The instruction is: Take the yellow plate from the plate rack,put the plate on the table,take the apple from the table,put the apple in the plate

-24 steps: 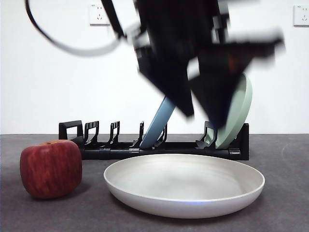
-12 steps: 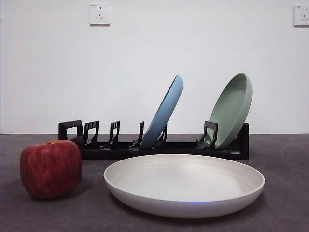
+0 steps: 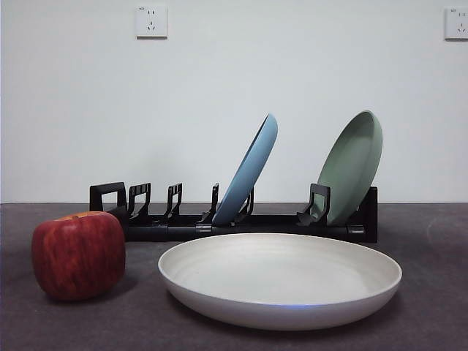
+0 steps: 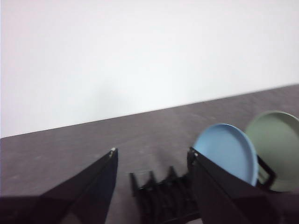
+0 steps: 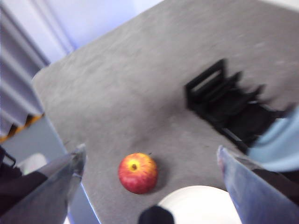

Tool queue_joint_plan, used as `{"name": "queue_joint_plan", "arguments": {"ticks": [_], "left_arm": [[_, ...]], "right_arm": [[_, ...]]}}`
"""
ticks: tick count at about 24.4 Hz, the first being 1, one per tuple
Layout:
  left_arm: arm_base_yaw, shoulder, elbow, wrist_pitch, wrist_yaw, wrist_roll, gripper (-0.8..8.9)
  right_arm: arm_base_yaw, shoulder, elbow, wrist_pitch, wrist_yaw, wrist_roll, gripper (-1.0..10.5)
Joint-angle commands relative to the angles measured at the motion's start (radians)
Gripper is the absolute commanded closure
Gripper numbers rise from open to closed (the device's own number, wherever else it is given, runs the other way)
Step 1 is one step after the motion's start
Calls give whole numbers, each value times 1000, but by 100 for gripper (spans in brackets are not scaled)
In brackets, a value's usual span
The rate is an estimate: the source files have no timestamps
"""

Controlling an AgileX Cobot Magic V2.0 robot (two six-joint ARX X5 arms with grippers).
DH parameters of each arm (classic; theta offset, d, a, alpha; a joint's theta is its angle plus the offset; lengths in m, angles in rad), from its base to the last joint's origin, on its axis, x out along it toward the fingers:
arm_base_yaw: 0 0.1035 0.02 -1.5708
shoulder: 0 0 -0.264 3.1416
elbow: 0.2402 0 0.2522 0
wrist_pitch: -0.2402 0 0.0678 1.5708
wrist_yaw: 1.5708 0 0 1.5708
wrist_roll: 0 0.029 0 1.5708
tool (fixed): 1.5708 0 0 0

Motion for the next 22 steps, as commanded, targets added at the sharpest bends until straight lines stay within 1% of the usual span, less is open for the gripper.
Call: {"name": "queue_joint_plan", "arguments": {"ticks": [1,3,8,10,11,13,18,22], "left_arm": [[27,-43,1,-51,-4,5,563],[36,-69,0,-94,-8,4,563],[37,-91,0,-184,-52,0,563],[37,-91,0,-215,-51,-8,563],[37,-91,0,-226,-51,-8,563],[37,-91,0,-236,-51,-26,563],[37,-91,0,-255,-51,-26,563],[37,-91,0,-261,-51,-26,563]], "right_arm": [[66,79,2,47,42,-18,469],[108,132,2,78,65,-27,469],[184,305,2,138,70,-46,470],[212,384,2,168,107,-55,469],[222,418,2,184,119,-72,469],[230,481,2,213,118,-80,469],[230,607,2,251,114,-80,469],[230,673,2,290,115,-79,469]]}}
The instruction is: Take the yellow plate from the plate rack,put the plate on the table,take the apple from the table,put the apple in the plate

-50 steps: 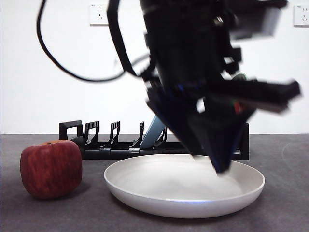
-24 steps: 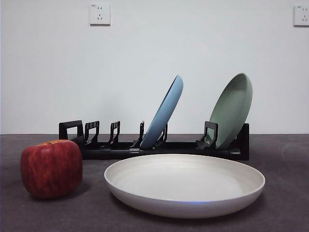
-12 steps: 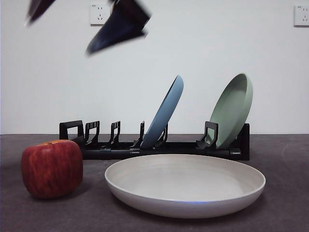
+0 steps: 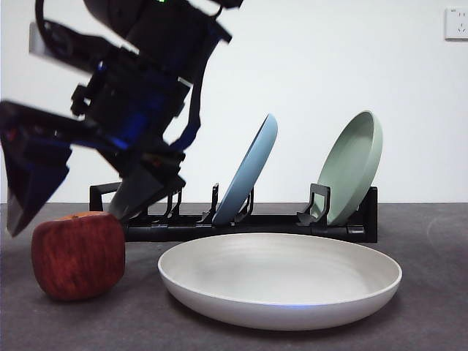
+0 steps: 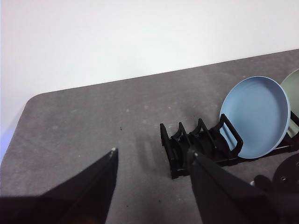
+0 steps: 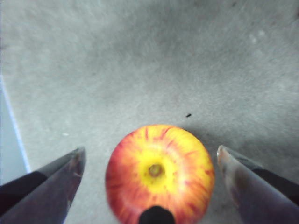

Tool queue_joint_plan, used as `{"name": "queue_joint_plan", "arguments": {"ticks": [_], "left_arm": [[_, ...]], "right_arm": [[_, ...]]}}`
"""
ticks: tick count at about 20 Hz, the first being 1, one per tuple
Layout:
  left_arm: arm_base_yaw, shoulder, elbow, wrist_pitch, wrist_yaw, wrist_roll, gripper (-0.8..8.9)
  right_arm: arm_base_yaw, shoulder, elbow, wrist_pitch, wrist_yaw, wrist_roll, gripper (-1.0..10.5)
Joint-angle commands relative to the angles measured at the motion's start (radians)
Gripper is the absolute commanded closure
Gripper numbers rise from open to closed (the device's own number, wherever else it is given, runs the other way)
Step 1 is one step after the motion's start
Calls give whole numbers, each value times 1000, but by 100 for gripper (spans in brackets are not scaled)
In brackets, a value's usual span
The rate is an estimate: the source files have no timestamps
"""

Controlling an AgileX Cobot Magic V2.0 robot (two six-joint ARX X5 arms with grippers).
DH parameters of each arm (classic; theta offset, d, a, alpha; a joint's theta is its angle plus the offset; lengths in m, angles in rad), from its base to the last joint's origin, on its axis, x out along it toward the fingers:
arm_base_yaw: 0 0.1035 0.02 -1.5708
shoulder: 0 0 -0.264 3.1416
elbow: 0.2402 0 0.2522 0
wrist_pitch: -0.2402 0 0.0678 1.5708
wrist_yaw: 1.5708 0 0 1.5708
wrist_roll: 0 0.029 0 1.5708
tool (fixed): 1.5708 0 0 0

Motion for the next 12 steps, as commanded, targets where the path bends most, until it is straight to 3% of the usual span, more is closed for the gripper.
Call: {"name": "queue_joint_plan", "arguments": {"ticks": [1,3,5,6,7,12], "left_arm": [[3,-3,0,1,-5,-7,563],[3,-3,0,-6,-5,-7,563],[3,-3,0,-14,-5,-6,563],[3,-3,0,-20,-5,-6,563],[3,-3,0,-24,-5,-6,563],[3,1,0,-23,-5,-6,563]], "right_arm": [[4,45,2,19,-1,-7,469],[4,65,2,18,-1,-5,485],[4,76,2,12,-1,4,713],[4,76,2,5,-1,4,904],[4,76,2,2,0,4,959],[-5,48,9,-8,3,11,955]]}}
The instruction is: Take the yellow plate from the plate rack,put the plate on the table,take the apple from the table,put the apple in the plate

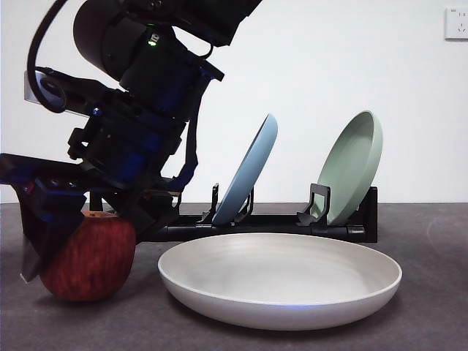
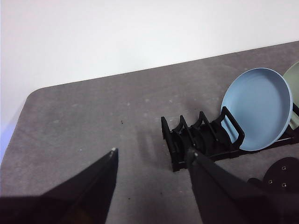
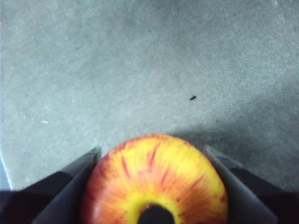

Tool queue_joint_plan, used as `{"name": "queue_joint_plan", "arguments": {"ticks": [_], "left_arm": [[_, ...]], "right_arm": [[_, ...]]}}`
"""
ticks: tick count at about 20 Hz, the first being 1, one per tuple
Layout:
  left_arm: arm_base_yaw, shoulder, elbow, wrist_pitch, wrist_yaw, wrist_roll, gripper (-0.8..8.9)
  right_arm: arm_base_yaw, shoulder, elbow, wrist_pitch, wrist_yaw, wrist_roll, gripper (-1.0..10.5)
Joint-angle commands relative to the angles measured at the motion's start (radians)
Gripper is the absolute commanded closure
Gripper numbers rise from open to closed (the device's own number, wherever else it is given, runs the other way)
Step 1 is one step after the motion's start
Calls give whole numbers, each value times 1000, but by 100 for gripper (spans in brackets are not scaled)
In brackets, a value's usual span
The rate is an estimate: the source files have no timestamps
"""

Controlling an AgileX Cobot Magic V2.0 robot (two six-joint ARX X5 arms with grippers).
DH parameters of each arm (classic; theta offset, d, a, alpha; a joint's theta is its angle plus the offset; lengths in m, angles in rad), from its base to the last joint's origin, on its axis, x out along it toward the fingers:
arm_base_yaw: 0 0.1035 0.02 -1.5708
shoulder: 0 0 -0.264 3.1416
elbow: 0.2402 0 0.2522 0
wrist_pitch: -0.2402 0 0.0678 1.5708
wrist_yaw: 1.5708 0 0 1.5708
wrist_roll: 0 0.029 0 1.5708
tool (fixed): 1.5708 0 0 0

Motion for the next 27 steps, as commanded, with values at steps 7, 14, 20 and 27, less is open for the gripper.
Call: {"name": "queue_joint_plan", "arguments": {"ticks": [7,14,20,27], "left_arm": [[3,72,0,29,7,-7,563],[1,217,0,128,171,-7,563],[-4,288,0,201,267,-8,563],[-20,293,0,193,287,-11,563]], "right_arm": [[-54,-309,10,-166,51,6,954],[-211,-631,10,-453,55,6,948],[-337,-751,9,-656,55,50,950],[-311,-672,-130,-512,51,120,956]]}}
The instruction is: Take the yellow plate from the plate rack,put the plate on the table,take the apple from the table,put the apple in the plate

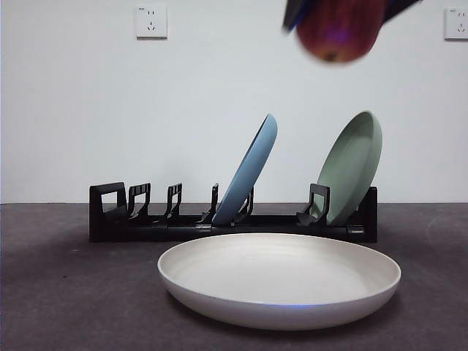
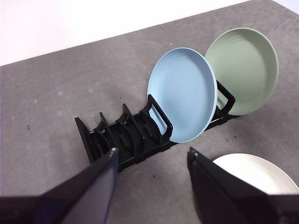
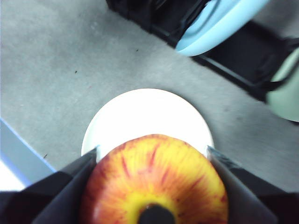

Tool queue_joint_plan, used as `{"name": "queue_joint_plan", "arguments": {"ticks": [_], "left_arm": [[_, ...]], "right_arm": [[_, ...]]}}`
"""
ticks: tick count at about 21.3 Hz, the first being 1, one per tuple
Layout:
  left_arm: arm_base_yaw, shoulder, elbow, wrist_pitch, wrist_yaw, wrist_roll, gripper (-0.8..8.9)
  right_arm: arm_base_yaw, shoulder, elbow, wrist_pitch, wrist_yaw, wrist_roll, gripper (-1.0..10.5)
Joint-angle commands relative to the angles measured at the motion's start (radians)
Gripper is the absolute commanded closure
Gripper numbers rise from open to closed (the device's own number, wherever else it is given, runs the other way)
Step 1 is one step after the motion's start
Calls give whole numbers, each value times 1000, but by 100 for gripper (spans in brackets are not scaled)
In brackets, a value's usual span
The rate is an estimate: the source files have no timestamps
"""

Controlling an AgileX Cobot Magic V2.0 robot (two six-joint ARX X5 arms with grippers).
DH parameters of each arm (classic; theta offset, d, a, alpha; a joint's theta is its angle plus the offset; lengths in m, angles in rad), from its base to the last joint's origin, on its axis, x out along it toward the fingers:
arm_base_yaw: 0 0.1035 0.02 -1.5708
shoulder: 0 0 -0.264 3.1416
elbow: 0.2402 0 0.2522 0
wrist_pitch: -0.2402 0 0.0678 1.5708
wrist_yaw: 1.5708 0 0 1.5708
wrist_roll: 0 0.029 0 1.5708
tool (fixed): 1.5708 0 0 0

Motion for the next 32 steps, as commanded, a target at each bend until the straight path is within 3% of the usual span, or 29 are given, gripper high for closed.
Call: {"name": "queue_joint_plan", "arguments": {"ticks": [1,8,13,21,22,28,32], "left_arm": [[-2,0,0,-2,3,-10,563],[-2,0,0,-4,2,-10,563],[-2,0,0,-5,0,-9,563],[-2,0,0,-5,0,-6,563],[-2,0,0,-5,0,-6,563],[-2,5,0,-5,-1,-6,563],[-2,9,0,-4,-1,-6,563]], "right_arm": [[16,55,-93,84,-2,39,956],[37,251,-263,341,-3,77,956],[58,395,-264,409,-6,77,956],[84,440,-264,431,-2,77,943],[88,440,-264,432,-2,77,926],[92,439,-264,431,1,78,581],[92,438,-263,431,21,77,530]]}}
